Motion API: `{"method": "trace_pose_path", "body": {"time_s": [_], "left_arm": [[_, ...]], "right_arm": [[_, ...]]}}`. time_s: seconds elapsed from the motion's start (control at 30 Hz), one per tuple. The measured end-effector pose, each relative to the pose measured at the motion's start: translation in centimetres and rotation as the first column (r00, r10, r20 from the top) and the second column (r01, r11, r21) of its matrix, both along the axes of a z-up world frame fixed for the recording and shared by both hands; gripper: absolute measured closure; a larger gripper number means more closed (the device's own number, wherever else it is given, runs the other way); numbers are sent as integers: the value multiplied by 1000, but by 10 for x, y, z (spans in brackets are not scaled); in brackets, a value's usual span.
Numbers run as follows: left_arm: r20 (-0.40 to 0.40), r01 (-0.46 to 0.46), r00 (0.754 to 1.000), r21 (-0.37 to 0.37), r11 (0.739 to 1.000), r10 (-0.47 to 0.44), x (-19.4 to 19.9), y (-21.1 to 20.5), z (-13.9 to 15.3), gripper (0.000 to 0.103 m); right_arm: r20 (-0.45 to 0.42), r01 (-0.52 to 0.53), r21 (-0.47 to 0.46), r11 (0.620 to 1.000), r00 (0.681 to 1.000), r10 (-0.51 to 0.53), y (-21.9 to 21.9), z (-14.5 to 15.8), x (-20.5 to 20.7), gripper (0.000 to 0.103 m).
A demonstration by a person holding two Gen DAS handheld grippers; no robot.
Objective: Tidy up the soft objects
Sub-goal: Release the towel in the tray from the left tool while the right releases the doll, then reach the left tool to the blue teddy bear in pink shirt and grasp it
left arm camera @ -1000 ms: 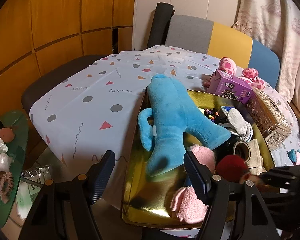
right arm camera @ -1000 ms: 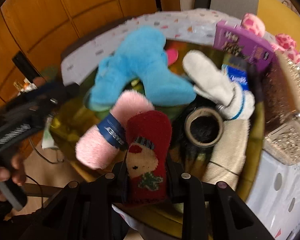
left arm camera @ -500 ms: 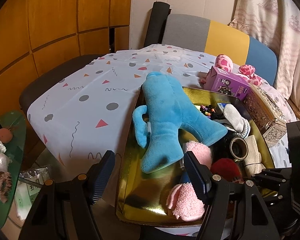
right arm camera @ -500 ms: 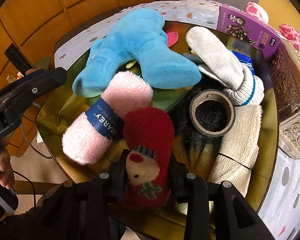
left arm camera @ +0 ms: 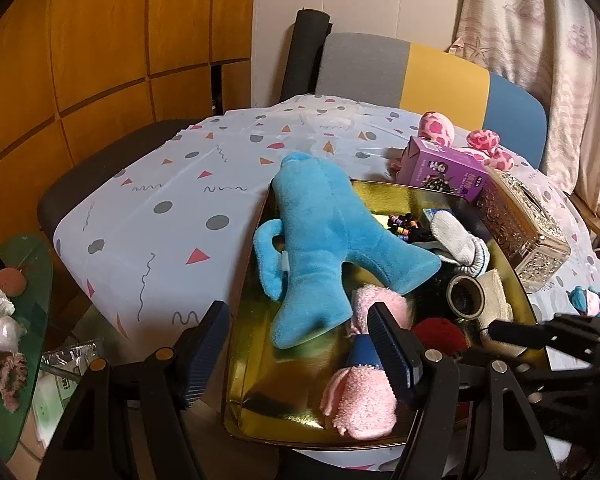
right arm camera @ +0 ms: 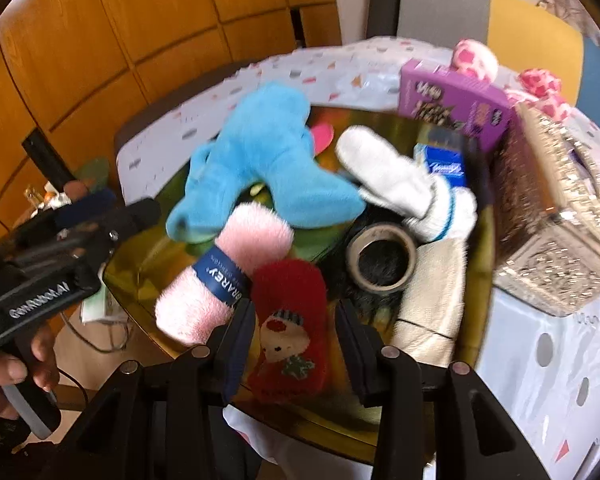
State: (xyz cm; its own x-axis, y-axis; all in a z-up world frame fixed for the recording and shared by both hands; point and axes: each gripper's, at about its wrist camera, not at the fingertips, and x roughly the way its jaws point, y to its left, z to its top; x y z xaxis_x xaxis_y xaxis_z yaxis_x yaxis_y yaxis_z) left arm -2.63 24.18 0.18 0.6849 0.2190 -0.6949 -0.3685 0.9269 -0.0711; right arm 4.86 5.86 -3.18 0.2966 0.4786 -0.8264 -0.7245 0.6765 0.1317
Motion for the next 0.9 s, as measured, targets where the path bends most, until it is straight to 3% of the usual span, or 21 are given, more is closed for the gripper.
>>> {"method": "trace_pose_path", "body": {"time_s": [0.33,0.53,0.73,0.83,0.9], "left_arm": [[7,52,999,26,998,-52,4,-17,7,31],[9,113,994,38,993,-113,10,-36,12,31],[12,199,980,58,978,-200,20,-63,18,31],[13,250,968,67,966,-251,25,-80,21,31],[13,283,958,71,956,-285,28,-90,23,31]], "right_arm": [[61,134,38,990,989,-136,-52,25,13,61],[78,274,10,962,959,-274,-108,28,29,61],[65,463,12,886,884,-463,-186,32,51,61],[59,570,40,821,819,-571,-229,38,61,62],[57,649,59,758,756,-652,-261,41,67,61]]}}
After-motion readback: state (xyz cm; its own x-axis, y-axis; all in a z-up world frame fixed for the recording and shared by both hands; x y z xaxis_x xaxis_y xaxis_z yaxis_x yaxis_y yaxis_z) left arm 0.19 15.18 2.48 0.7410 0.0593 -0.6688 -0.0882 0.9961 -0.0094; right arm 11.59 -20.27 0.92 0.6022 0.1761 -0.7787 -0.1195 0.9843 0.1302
